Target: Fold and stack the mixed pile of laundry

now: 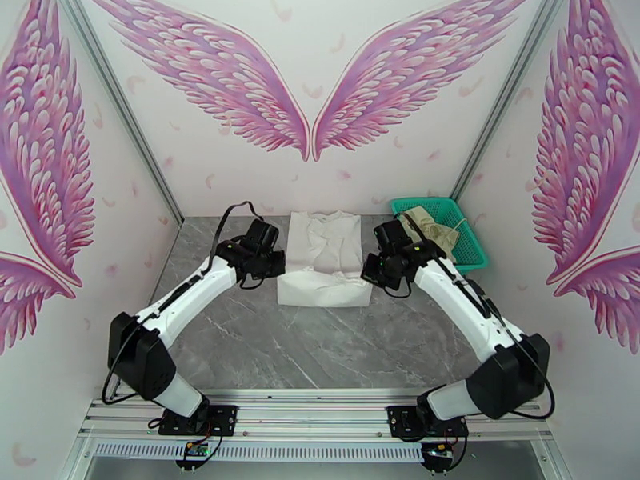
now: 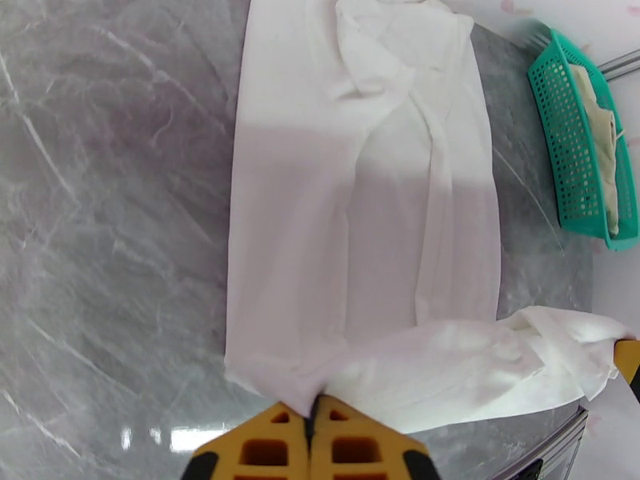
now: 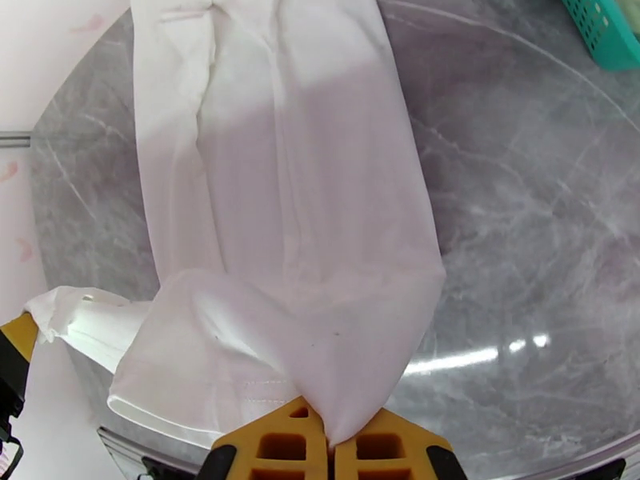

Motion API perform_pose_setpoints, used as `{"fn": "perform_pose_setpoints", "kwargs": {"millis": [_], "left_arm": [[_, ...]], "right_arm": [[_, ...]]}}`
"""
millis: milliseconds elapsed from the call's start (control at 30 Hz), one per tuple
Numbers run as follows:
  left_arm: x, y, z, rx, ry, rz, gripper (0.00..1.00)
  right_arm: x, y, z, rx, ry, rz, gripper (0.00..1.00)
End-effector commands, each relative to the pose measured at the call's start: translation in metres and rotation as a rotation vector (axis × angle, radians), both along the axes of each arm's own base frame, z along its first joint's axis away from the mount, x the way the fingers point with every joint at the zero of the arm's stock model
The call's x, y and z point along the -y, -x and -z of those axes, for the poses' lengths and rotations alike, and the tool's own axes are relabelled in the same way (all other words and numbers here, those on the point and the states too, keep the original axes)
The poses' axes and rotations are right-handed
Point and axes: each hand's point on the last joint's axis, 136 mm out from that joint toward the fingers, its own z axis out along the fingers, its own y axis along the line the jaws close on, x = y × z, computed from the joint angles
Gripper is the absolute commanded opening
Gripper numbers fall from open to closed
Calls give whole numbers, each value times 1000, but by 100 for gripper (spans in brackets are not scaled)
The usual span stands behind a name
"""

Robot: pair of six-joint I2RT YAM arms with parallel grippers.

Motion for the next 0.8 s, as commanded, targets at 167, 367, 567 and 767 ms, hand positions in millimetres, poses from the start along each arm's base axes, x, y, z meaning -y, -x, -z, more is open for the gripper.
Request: {"fn": "perform_pose_setpoints", "kwargs": {"millis": [167, 367, 567, 767], "left_arm": [[17, -73, 13, 26, 12, 38, 0], [9, -104, 52, -21, 22, -2, 0], [13, -128, 88, -63, 69, -1, 0], [16, -155, 115, -49, 140, -16, 13]], "right_arm": [[-2, -76, 15, 37, -51, 0, 4], [-5, -114, 50, 5, -115, -1, 3], [-3, -141, 92, -62, -134, 0, 7], [3, -161, 130, -79, -169, 16, 40]]}}
